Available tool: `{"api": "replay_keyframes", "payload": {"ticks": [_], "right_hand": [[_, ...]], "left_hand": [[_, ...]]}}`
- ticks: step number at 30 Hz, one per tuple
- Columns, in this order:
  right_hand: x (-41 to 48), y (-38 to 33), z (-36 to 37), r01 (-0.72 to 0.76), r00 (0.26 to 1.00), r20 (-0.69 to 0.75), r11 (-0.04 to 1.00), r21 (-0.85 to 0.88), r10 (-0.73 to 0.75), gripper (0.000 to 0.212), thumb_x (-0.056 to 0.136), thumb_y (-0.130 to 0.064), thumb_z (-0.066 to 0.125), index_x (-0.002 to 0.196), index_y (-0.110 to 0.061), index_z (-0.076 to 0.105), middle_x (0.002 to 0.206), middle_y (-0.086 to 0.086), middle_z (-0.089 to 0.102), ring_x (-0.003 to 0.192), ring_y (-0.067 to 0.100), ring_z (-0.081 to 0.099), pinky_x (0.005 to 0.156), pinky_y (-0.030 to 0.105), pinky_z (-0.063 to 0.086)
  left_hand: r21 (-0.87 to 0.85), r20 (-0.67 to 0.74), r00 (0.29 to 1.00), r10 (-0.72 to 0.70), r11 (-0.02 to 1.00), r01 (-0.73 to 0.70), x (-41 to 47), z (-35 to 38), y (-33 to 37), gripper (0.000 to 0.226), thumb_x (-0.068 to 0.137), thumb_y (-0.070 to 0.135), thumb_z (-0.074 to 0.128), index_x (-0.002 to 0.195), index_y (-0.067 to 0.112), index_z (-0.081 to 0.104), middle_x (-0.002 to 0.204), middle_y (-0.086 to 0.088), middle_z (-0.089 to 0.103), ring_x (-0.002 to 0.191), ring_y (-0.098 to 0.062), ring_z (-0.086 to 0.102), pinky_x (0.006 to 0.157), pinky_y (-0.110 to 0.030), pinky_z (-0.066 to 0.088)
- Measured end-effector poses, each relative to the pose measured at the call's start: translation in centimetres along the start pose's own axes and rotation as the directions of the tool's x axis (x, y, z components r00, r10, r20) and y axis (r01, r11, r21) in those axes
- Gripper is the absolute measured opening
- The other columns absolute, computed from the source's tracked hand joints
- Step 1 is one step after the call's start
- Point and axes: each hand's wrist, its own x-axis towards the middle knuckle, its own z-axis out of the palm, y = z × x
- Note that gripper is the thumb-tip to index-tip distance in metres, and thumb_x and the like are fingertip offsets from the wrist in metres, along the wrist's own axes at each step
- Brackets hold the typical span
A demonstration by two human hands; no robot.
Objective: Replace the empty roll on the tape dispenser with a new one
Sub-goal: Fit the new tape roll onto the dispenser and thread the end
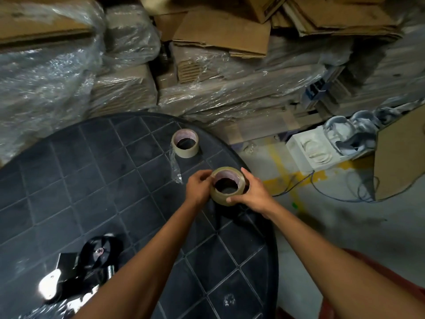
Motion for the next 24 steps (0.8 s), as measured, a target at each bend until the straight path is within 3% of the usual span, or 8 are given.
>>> {"api": "replay_keyframes", "payload": {"ticks": [2, 4, 7, 12, 15, 19, 22, 24], "right_hand": [[-0.9, -0.1, 0.7, 0.008, 1.0, 0.003, 1.0, 0.019, -0.008, 0.099, 0.037, -0.06, 0.091, 0.127, -0.04, 0.055, 0.126, 0.001, 0.061, 0.122, 0.021, 0.057, 0.105, 0.038, 0.048], [-2.0, -0.7, 1.7, 0.031, 1.0, 0.001, 0.999, 0.021, -0.031, 0.081, 0.034, -0.069, 0.086, 0.105, -0.041, 0.06, 0.113, -0.003, 0.067, 0.11, 0.017, 0.062, 0.095, 0.04, 0.054], [-4.1, -3.0, 3.1, 0.03, 1.0, -0.002, 0.999, 0.03, -0.029, 0.087, 0.041, -0.074, 0.082, 0.112, -0.03, 0.059, 0.116, -0.003, 0.059, 0.104, 0.013, 0.061, 0.093, 0.037, 0.054], [-7.8, -7.1, 5.1, -0.056, 0.958, 0.281, 0.912, 0.407, -0.066, 0.056, 0.079, -0.045, 0.074, 0.125, -0.021, 0.054, 0.129, 0.005, 0.056, 0.108, 0.018, 0.061, 0.088, 0.039, 0.059], [-9.6, -9.5, 7.1, -0.041, 0.9, 0.415, 0.92, 0.389, -0.135, 0.063, 0.078, -0.038, 0.078, 0.135, -0.027, 0.053, 0.127, 0.005, 0.056, 0.11, 0.022, 0.062, 0.077, 0.03, 0.06], [-12.0, -12.4, 10.5, 0.013, 0.932, 0.336, 0.937, 0.35, -0.139, 0.054, 0.079, -0.037, 0.079, 0.128, -0.022, 0.061, 0.116, 0.002, 0.063, 0.104, 0.018, 0.065, 0.08, 0.033, 0.057], [-13.6, -13.0, 12.8, -0.003, 0.961, 0.258, 0.924, 0.382, -0.103, 0.052, 0.08, -0.039, 0.077, 0.126, -0.02, 0.062, 0.115, 0.003, 0.064, 0.1, 0.016, 0.065, 0.08, 0.033, 0.057], [-14.8, -13.1, 14.4, -0.019, 0.972, 0.223, 0.913, 0.407, -0.079, 0.05, 0.08, -0.037, 0.077, 0.124, -0.016, 0.063, 0.117, 0.009, 0.064, 0.096, 0.017, 0.065, 0.08, 0.038, 0.059]], "left_hand": [[-0.081, 0.008, 0.999, -0.04, 0.996, 0.04, -1.3, -1.0, 0.2, 0.019, 0.088, 0.016, 0.061, 0.103, 0.013, 0.072, 0.102, -0.012, 0.073, 0.098, -0.033, 0.069, 0.082, -0.043, 0.055], [-0.225, 0.076, 0.989, -0.125, 0.964, 0.139, -3.1, -2.3, 0.3, 0.025, 0.089, 0.02, 0.059, 0.111, 0.015, 0.069, 0.11, -0.012, 0.072, 0.099, -0.029, 0.068, 0.071, -0.036, 0.056], [-0.334, 0.138, 0.975, -0.176, 0.918, 0.213, -5.5, -4.9, -0.1, 0.032, 0.089, 0.022, 0.057, 0.119, 0.016, 0.066, 0.114, -0.01, 0.071, 0.088, -0.02, 0.067, 0.055, -0.023, 0.05], [-0.473, 0.212, 0.94, -0.266, 0.814, 0.337, -8.8, -9.9, -1.7, 0.04, 0.089, 0.025, 0.054, 0.124, 0.007, 0.064, 0.122, -0.019, 0.067, 0.105, -0.033, 0.066, 0.084, -0.04, 0.055], [-0.532, 0.196, 0.926, -0.322, 0.759, 0.376, -10.9, -12.4, -2.1, 0.043, 0.091, 0.024, 0.051, 0.124, -0.001, 0.062, 0.108, -0.019, 0.069, 0.084, -0.027, 0.068, 0.069, -0.033, 0.056], [-0.662, 0.136, 0.927, -0.35, 0.664, 0.348, -14.4, -15.8, -3.1, 0.05, 0.1, 0.042, 0.038, 0.123, 0.002, 0.058, 0.112, -0.021, 0.068, 0.086, -0.028, 0.067, 0.066, -0.036, 0.058], [-0.639, -0.016, 0.936, -0.352, 0.723, 0.261, -18.3, -17.6, -4.3, 0.043, 0.099, 0.04, 0.042, 0.114, 0.006, 0.064, 0.099, -0.015, 0.069, 0.075, -0.022, 0.063, 0.069, -0.036, 0.054], [-0.627, -0.149, 0.943, -0.298, 0.766, 0.143, -21.0, -18.4, -4.9, 0.028, 0.096, 0.027, 0.051, 0.104, 0.007, 0.069, 0.085, -0.007, 0.066, 0.068, -0.016, 0.059, 0.06, -0.027, 0.053]]}}
